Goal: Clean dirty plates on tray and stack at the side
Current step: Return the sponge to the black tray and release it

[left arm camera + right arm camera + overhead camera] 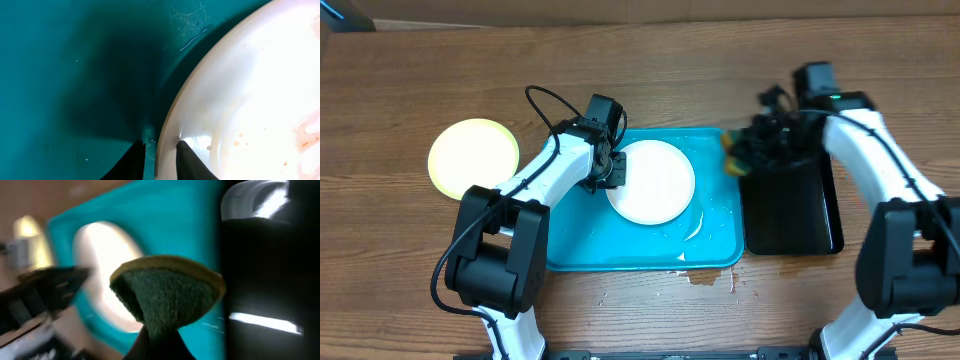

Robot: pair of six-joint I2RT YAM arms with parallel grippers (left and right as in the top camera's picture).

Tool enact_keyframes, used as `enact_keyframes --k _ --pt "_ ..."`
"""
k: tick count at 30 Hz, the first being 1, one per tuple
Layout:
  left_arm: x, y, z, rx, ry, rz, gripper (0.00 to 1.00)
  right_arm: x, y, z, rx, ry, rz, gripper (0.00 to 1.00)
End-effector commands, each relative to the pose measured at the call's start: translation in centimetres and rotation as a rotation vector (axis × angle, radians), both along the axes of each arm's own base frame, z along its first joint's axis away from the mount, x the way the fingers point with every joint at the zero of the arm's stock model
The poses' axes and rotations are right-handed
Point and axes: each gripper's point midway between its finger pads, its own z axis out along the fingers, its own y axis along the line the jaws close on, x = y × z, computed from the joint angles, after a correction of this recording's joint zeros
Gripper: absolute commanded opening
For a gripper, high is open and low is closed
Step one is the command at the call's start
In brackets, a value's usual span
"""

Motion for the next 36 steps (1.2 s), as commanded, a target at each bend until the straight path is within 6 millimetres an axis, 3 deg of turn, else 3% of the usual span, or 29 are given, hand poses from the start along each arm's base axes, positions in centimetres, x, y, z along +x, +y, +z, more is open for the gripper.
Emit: enact_keyframes --k 1,5,9,11,13,17,19,22,25,30,31,32,36 --pt "-0.3 -0.1 -0.4 0.010 0.012 -0.009 0.26 0.3 -6.5 -1.2 -0.260 -0.010 -0.071 0.04" --pt "-0.3 -0.1 -0.4 0.011 0.012 -0.009 0.28 -1.0 -10.4 -2.5 -0.401 0.055 -0.124 0.04" --pt "-0.3 -0.1 -0.4 0.011 0.012 -0.009 0.28 -1.5 -11.1 -3.7 -0.439 0.068 -0.130 0.05" --pt "-0.3 -0.1 -0.4 0.011 0.012 -0.009 0.29 -1.6 -11.1 -4.2 -0.446 0.065 -0.129 0.11" --pt "-0.3 0.0 -0.4 0.011 0.012 -0.009 0.29 -1.8 -11.1 -4.8 -0.446 0.064 -0.129 0.27" --pt "-0.3 0.0 -0.4 0.011 0.012 -0.009 0.30 -2.0 -11.1 -5.4 -0.445 0.066 -0.129 0.48" --pt "-0.3 0.0 -0.4 0.011 0.012 -0.009 0.30 -1.9 -11.0 -5.3 -0.441 0.060 -0.129 0.54" --pt "-0.3 0.0 -0.5 0.012 0.013 -0.009 0.31 -1.1 -11.1 -4.3 -0.432 0.044 -0.136 0.57" --pt "-0.5 0.0 -0.5 0.014 0.019 -0.009 0.36 -0.1 -11.8 -2.0 -0.432 0.027 -0.157 0.60" --pt "-0.6 0.1 -0.5 0.015 0.026 -0.009 0.41 2.2 -14.9 2.1 -0.436 -0.037 -0.246 0.77" --pt "-0.7 0.1 -0.5 0.015 0.027 -0.008 0.42 2.4 -15.6 2.5 -0.437 -0.044 -0.264 0.96" --pt "-0.7 0.1 -0.5 0.016 0.028 -0.009 0.42 2.4 -16.2 2.6 -0.438 -0.045 -0.280 1.00" --pt "-0.9 0.1 -0.7 0.016 0.033 -0.006 0.37 2.1 -18.2 2.6 -0.440 -0.036 -0.329 1.00"
